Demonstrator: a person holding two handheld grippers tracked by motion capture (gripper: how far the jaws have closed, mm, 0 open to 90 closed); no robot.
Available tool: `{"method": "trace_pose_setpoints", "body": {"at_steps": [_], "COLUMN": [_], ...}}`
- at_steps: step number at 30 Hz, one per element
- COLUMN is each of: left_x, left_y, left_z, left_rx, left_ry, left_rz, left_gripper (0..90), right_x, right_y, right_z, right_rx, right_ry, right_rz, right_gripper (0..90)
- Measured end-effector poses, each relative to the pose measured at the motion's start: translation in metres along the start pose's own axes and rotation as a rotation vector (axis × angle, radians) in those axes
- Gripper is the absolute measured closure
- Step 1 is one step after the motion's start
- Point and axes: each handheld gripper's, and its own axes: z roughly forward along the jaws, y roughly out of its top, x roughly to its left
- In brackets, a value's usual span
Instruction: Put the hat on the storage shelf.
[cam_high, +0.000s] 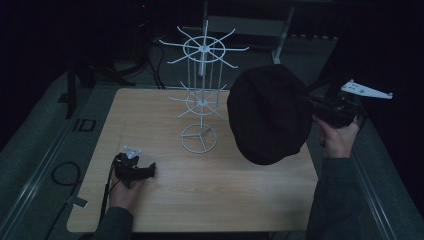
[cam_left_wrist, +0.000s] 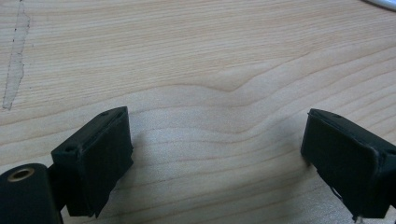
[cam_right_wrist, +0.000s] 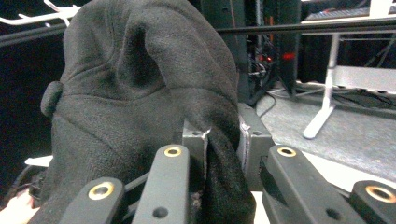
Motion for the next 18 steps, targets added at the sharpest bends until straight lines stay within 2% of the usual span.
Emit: {"method": "trace_pose_setpoints", "body": {"at_steps": [13, 18], "left_x": [0.0, 0.0], "left_y": [0.0, 0.0], "left_z": [0.0, 0.0], "left_rx": [0.0, 0.0], "left_ry": [0.0, 0.0], "left_rz": [0.0, 0.0], "left_gripper": [9.1, 9.2], "right_x": [0.0017, -0.0009], "right_y": [0.0064, 0.0081], "right_z": [0.0043, 0.0051], "right_rx": [0.0, -0.012], "right_ry": [0.059, 0.094], "right_rz": [-0.017, 0.0], "right_gripper": [76.7, 76.7]}}
